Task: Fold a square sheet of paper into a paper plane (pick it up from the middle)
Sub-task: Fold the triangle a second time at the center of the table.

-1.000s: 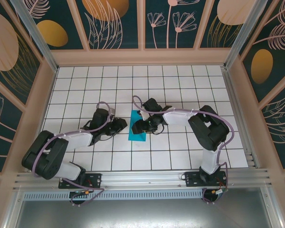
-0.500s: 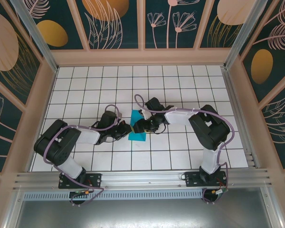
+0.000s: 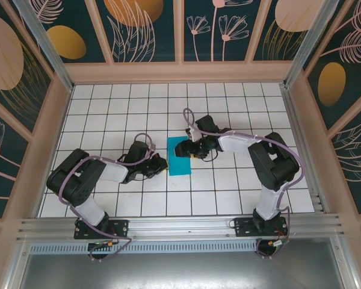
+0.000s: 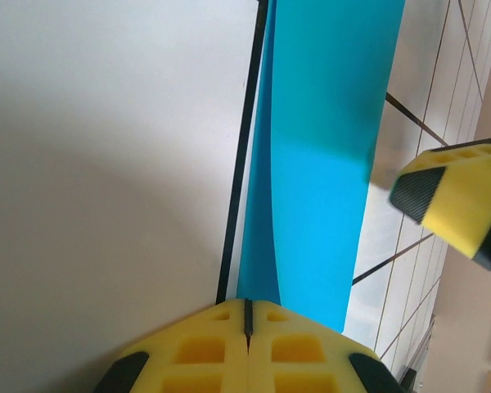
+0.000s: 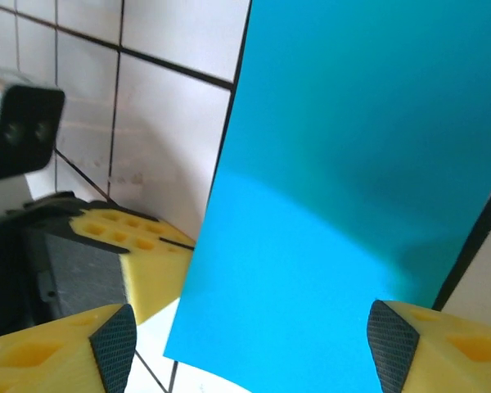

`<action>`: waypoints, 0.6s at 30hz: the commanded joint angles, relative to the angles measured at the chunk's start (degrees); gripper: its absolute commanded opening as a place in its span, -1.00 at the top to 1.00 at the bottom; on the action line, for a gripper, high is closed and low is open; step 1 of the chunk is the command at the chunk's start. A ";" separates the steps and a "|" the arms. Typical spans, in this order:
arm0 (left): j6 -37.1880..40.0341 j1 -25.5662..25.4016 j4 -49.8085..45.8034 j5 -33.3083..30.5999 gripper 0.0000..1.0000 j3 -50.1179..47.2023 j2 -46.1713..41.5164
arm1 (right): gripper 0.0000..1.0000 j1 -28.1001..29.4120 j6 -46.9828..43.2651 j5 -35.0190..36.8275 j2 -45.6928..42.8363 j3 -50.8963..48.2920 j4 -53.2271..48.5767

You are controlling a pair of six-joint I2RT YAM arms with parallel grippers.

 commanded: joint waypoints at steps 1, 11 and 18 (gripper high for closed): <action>0.50 -0.39 0.90 0.56 1.00 -0.07 1.38 | -0.46 -0.33 1.79 2.41 -1.50 -0.49 1.12; 0.68 -0.39 0.85 0.90 1.00 0.20 1.18 | 0.30 -0.44 1.50 5.74 4.04 2.04 -1.59; -0.21 -0.88 2.73 3.41 0.99 -0.09 -0.37 | 0.42 -0.32 1.55 6.35 6.32 1.24 -1.64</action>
